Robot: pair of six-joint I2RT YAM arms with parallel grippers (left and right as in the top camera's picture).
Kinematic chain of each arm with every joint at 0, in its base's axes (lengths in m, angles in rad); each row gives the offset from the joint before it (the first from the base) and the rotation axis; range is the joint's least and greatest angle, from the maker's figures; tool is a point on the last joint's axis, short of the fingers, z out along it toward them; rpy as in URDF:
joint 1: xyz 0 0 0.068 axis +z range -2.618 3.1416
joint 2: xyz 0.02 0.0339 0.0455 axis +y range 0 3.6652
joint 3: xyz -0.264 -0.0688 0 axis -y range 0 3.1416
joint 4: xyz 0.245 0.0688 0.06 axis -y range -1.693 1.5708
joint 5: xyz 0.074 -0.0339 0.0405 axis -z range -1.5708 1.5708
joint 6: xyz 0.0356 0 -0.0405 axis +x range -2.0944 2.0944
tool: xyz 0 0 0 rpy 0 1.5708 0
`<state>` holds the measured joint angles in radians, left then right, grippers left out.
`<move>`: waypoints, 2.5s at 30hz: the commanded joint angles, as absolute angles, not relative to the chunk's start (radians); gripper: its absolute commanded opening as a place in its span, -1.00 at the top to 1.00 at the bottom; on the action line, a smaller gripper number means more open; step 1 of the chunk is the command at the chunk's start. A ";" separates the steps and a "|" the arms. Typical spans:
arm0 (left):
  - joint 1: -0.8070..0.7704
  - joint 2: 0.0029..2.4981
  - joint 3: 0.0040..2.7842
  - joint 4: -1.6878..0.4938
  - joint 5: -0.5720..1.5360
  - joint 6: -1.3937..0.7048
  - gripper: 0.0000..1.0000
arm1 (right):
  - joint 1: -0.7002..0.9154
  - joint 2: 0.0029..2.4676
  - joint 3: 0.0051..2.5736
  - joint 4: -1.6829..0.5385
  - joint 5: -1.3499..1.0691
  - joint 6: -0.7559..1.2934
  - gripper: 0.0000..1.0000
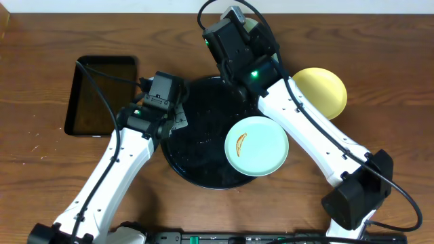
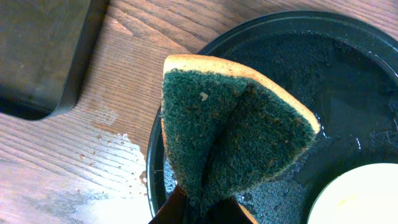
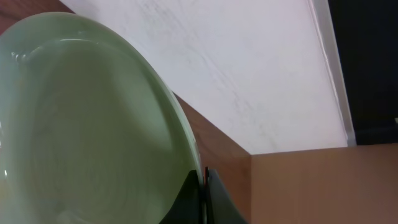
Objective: Clean dirty plates on tray and stack at the side
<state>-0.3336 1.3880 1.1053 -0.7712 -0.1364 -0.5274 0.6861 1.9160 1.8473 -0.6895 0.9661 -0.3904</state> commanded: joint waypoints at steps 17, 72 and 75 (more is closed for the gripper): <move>-0.331 1.421 1.098 -0.773 -0.138 -0.537 0.84 | 0.682 1.890 1.865 -0.678 1.023 -0.385 0.98; -0.331 1.421 1.098 -0.777 -0.138 -0.582 0.85 | -0.186 1.888 1.445 -0.793 -0.095 0.240 0.98; -0.331 1.421 1.098 -0.777 -0.138 -0.582 0.85 | -0.186 1.891 1.443 -0.777 -0.095 0.248 0.68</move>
<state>-0.3336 1.4178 1.1053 -0.7776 -0.1356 -0.5735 -0.1925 1.9079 1.4456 -0.7902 -0.0727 0.2298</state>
